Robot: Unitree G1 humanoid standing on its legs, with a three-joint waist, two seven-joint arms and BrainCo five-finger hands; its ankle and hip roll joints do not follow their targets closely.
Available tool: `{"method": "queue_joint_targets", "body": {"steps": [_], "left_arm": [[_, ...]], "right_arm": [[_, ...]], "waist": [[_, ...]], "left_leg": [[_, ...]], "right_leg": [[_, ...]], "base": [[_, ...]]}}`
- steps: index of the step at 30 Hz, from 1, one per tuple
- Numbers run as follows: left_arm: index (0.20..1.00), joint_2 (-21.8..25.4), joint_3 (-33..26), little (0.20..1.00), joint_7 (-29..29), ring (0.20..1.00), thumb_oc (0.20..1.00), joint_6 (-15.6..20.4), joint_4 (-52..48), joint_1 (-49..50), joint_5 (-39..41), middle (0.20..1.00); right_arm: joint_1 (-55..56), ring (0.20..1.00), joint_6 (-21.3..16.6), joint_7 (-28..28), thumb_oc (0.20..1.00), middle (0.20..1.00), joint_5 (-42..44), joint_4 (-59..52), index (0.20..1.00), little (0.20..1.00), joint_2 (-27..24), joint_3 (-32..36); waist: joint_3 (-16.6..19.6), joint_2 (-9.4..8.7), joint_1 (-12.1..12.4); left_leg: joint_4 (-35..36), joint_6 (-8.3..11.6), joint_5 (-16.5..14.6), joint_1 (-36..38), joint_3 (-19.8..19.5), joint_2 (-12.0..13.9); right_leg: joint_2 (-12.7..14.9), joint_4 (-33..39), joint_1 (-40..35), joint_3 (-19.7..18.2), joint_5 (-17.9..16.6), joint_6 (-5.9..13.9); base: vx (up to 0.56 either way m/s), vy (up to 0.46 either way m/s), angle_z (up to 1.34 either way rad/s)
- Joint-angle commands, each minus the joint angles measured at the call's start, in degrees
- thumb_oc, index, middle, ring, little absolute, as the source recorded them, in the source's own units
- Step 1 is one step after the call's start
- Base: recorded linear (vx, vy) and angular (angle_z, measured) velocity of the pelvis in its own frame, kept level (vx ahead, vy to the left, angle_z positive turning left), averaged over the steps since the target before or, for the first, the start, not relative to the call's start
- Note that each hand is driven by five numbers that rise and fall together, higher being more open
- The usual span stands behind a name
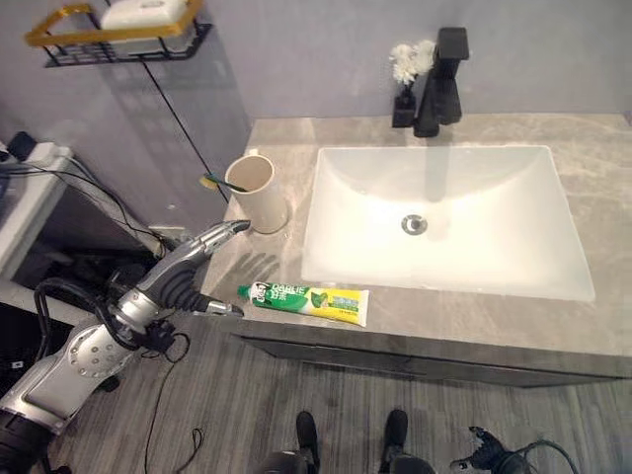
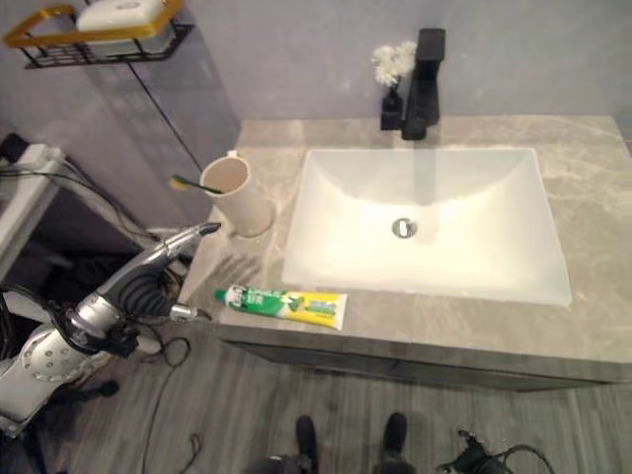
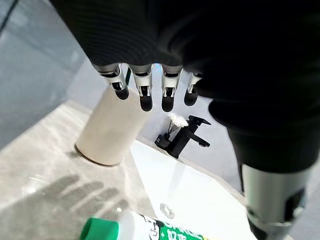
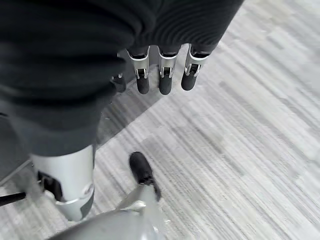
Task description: Put brush and paste in cup on sink, flatten towel.
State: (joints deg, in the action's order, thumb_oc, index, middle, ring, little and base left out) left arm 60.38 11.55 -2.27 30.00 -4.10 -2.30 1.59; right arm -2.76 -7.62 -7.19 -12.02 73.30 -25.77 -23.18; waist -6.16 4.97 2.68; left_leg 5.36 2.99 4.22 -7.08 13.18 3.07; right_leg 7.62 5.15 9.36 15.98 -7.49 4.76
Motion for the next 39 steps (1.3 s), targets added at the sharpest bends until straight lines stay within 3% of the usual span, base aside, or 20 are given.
{"method": "queue_joint_targets", "body": {"steps": [1, 10, 24, 36, 38, 39], "left_arm": [[1.000, 1.76, 0.36, 1.000, -0.21, 1.000, 1.000, 1.56, 0.62, -2.41, -0.75, 1.000], [1.000, 1.34, 4.11, 1.000, -0.92, 1.000, 1.000, 0.67, 5.13, -4.66, -4.41, 1.000], [1.000, -3.25, 9.77, 1.000, -2.37, 1.000, 1.000, -0.40, 9.50, -8.38, -6.92, 1.000], [1.000, -5.09, 9.69, 1.000, -4.58, 1.000, 1.000, -0.83, 10.94, -6.88, -11.49, 1.000], [0.834, -4.13, 10.86, 0.834, -9.48, 0.834, 0.834, -0.38, 11.74, -7.66, -20.49, 0.834], [0.664, -4.15, 10.91, 0.664, -9.52, 0.664, 0.664, -0.36, 11.78, -7.71, -20.52, 0.664]], "right_arm": [[-1.00, 1.000, -0.03, 0.38, 1.000, 1.000, 0.22, 0.49, 1.000, 1.000, 0.50, -2.92], [-1.34, 1.000, -0.33, -0.60, 1.000, 1.000, 0.89, 0.04, 1.000, 1.000, 0.85, -2.79], [-3.74, 1.000, -0.98, -2.49, 1.000, 1.000, 2.54, -2.31, 1.000, 1.000, 1.42, -3.67], [-3.32, 1.000, -0.79, -3.39, 1.000, 1.000, 2.41, -1.21, 1.000, 1.000, 1.31, -2.71], [-3.46, 1.000, -1.22, -4.43, 1.000, 1.000, 2.59, -1.00, 1.000, 1.000, 1.69, -2.74], [-3.45, 1.000, -1.23, -4.44, 1.000, 1.000, 2.59, -1.00, 1.000, 1.000, 1.69, -2.72]], "waist": [[0.86, -3.94, -0.32], [0.92, -4.89, -1.88], [0.45, -5.40, -2.99], [0.23, -5.59, -3.10], [0.13, -5.72, -3.13], [0.13, -5.73, -3.10]], "left_leg": [[-0.36, 3.64, 0.56, -2.23, -1.54, 2.25], [-0.36, 3.97, 0.86, -3.00, -0.36, 3.28], [-0.36, 4.20, 1.25, -4.96, 0.85, 4.08], [-0.36, 4.37, 1.13, -4.77, 1.51, 4.46], [-0.36, 4.44, 1.02, -4.77, 1.66, 4.48], [-0.36, 4.44, 1.01, -4.76, 1.67, 4.48]], "right_leg": [[5.82, -0.15, 1.52, -4.24, -3.38, 5.25], [5.10, -0.15, 3.36, -5.26, -3.53, 5.05], [4.51, -0.15, 6.50, -6.43, -4.10, 4.89], [4.32, -0.15, 6.93, -6.96, -3.96, 4.84], [4.31, -0.15, 6.94, -6.92, -3.96, 4.87], [4.31, -0.15, 6.94, -6.93, -3.96, 4.87]], "base": [[-0.01, -0.008, -0.18], [0.00, -0.003, -0.10], [0.00, 0.000, -0.04], [0.01, -0.003, -0.04], [0.00, 0.000, 0.00], [0.00, 0.000, 0.00]]}}
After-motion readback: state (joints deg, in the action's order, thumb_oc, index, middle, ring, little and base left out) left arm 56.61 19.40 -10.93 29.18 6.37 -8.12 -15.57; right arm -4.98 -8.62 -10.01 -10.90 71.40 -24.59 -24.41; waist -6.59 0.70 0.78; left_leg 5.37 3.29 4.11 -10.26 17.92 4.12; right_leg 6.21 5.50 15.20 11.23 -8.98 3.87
